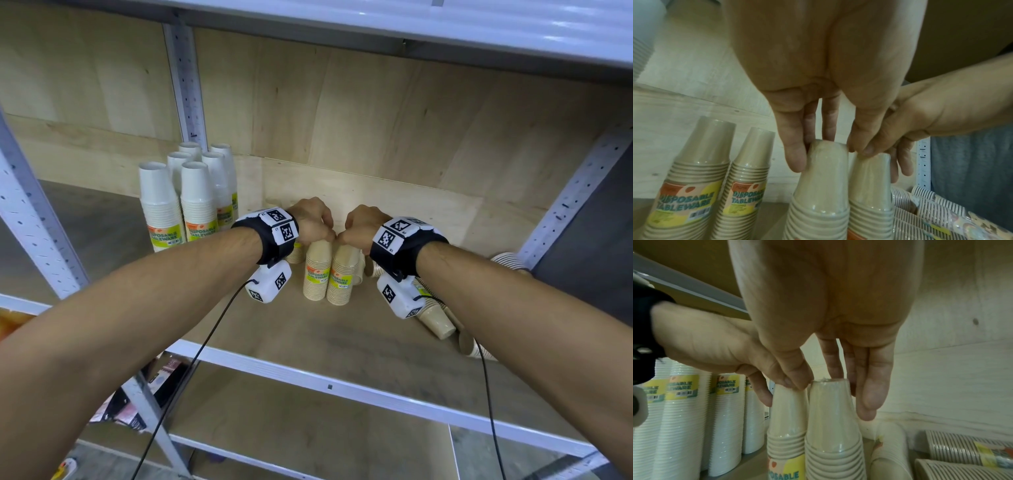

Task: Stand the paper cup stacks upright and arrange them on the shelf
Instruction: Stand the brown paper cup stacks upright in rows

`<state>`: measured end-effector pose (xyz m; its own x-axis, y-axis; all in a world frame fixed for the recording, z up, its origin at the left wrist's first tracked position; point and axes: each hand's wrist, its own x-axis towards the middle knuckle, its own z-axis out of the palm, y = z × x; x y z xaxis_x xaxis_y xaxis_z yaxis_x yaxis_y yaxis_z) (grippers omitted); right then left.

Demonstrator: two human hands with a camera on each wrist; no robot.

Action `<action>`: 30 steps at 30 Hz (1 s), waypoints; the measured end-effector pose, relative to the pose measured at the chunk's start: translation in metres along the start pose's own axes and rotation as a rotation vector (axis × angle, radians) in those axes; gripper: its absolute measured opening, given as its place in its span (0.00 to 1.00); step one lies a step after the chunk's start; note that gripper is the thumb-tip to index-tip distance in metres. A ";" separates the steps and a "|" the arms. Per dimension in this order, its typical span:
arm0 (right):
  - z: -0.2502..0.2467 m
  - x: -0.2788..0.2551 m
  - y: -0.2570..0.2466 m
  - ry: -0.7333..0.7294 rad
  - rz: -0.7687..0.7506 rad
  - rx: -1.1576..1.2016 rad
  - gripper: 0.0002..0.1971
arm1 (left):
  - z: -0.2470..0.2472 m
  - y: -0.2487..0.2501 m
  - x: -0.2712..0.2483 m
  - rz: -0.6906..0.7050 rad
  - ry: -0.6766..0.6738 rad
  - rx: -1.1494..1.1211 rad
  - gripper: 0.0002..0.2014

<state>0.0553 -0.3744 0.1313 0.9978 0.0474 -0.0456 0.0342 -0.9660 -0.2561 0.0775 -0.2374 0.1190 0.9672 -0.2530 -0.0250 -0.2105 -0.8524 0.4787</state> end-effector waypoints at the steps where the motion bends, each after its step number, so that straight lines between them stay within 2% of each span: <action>1: 0.000 -0.001 0.000 -0.001 0.002 0.000 0.16 | 0.000 0.001 0.000 -0.012 -0.012 -0.006 0.17; 8: -0.004 -0.004 0.000 -0.043 -0.058 -0.014 0.15 | -0.001 0.007 -0.001 0.002 -0.086 0.014 0.17; 19: -0.007 0.002 -0.003 -0.078 -0.108 0.031 0.14 | -0.012 0.004 -0.001 -0.027 -0.096 0.024 0.17; 30: 0.003 0.017 -0.034 -0.029 -0.205 0.049 0.14 | -0.036 -0.022 -0.006 -0.091 0.098 0.131 0.13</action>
<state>0.0714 -0.3402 0.1366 0.9683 0.2494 -0.0158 0.2324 -0.9221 -0.3093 0.0813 -0.2011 0.1401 0.9909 -0.1319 0.0252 -0.1321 -0.9237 0.3596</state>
